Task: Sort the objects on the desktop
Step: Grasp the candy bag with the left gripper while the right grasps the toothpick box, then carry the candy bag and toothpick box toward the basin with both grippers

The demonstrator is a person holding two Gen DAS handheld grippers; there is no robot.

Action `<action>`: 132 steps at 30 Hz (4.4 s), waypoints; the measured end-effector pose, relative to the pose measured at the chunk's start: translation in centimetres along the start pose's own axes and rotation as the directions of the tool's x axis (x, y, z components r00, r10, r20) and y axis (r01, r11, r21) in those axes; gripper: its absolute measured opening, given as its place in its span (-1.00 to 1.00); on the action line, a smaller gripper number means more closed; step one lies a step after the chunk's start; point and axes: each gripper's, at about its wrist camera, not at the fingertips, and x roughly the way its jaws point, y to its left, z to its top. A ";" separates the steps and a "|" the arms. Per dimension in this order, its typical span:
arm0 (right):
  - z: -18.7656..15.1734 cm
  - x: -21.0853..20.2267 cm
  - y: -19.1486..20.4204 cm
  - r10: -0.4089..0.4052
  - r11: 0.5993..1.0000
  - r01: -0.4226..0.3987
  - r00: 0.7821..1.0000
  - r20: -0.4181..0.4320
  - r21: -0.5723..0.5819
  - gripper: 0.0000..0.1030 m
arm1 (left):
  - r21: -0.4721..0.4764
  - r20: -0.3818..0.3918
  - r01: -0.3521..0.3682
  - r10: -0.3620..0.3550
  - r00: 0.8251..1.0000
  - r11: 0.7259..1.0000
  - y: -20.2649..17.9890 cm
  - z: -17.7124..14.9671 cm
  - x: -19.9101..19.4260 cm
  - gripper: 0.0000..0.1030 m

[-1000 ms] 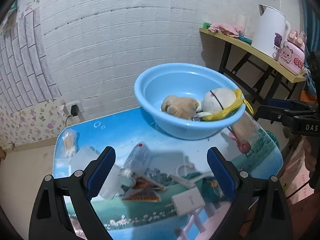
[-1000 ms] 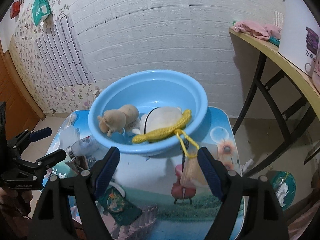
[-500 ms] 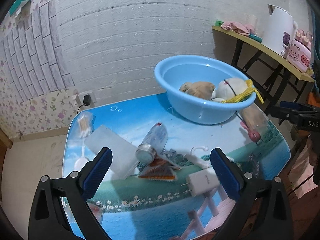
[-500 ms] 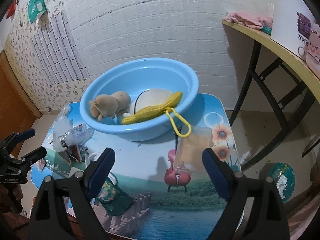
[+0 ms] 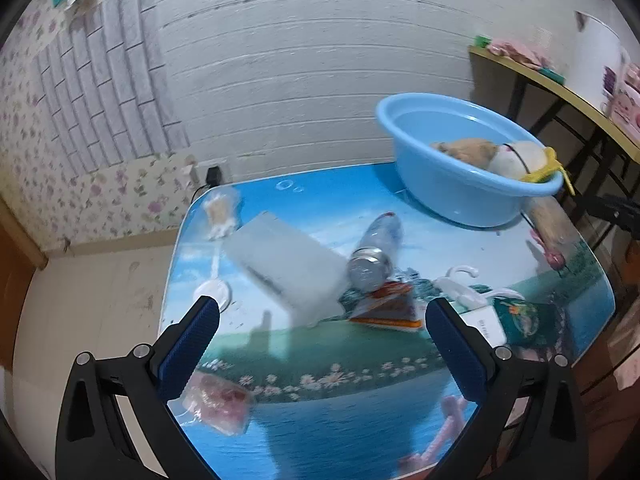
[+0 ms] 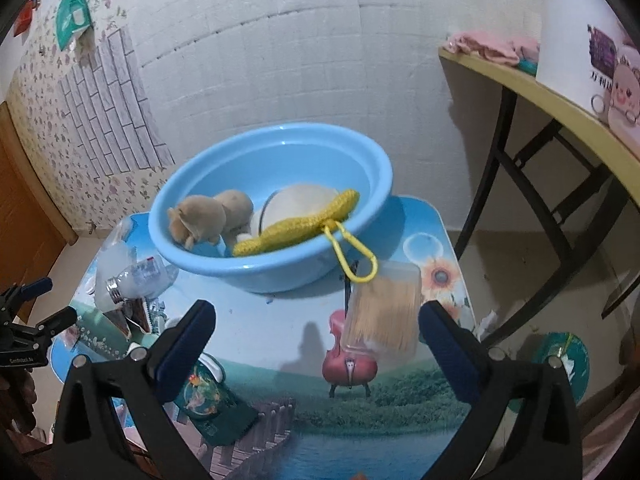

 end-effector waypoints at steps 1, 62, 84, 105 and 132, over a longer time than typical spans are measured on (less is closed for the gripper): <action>-0.1 0.1 -0.1 -0.005 1.000 0.005 1.000 -0.003 0.000 1.00 | -0.009 0.003 -0.006 0.006 1.000 1.000 0.3 -0.2 0.0 1.00; -2.0 9.0 -4.7 -0.092 0.991 0.110 0.972 -0.217 0.074 0.22 | -0.132 -0.070 -0.036 0.026 0.997 0.991 7.9 -5.8 1.6 0.00; -0.8 0.8 -6.2 -0.056 0.991 0.065 0.995 -0.077 0.121 0.16 | -0.050 0.079 0.056 -0.052 0.996 0.997 3.7 0.1 -2.3 0.00; 3.4 -3.5 -4.3 0.025 0.997 -0.031 0.996 0.088 0.069 0.16 | 0.105 0.168 0.169 -0.185 0.968 0.980 -3.1 7.3 -2.5 0.00; 6.5 3.1 -1.9 0.105 0.994 -0.104 0.993 0.046 -0.024 0.15 | 0.260 0.053 0.293 -0.316 0.947 0.920 -12.2 12.2 5.4 0.01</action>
